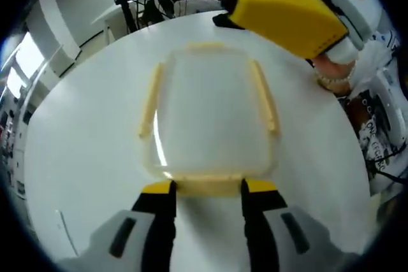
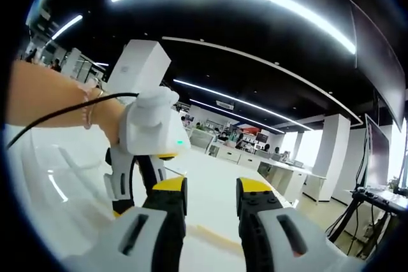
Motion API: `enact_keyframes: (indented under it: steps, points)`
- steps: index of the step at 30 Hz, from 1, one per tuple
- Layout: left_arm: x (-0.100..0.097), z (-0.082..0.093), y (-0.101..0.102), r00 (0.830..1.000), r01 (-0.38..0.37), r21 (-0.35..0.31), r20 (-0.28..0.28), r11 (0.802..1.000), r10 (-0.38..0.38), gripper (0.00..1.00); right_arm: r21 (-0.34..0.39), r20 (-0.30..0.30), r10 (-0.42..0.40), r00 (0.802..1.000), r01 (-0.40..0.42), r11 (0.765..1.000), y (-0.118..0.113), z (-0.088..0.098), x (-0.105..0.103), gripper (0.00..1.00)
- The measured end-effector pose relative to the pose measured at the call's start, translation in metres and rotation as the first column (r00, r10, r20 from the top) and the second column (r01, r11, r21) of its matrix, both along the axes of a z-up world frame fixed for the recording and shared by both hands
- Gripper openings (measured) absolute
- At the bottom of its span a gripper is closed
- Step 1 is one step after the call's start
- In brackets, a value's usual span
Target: Snap each plastic latch of the storage box into its locked position after aligning the lid with the box until every specified latch is closed and the lid sits flush.
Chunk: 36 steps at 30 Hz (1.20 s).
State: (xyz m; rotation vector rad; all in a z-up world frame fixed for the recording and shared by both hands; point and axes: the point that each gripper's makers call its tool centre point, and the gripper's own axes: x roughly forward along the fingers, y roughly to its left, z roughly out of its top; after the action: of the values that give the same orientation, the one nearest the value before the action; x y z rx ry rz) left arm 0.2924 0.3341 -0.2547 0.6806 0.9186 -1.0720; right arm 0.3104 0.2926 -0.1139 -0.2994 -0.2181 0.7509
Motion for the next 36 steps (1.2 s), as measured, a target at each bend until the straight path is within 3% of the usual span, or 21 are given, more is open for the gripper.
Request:
enact_keyframes:
  steps: [8,23,29,36]
  points:
    - [0.007,0.002,0.004,1.000,-0.025,-0.025,-0.008,0.999,0.025,0.40,-0.010,0.004,0.005,1.000,-0.005,1.000,0.005,0.002,0.003,0.30]
    - [0.017,0.008,0.021,0.997,-0.080,-0.009,-0.014,0.997,0.080,0.39,0.076,0.000,0.021,1.000,-0.021,0.997,0.002,0.022,0.015,0.35]
    - [0.012,0.008,0.025,0.995,-0.099,-0.004,-0.018,0.995,0.099,0.39,0.129,0.011,0.051,0.999,-0.052,0.990,-0.010,0.041,0.012,0.36]
    - [0.005,0.008,0.024,0.992,-0.121,0.006,-0.025,0.993,0.121,0.39,0.108,0.032,0.108,0.994,-0.111,0.988,-0.014,0.059,0.002,0.36]
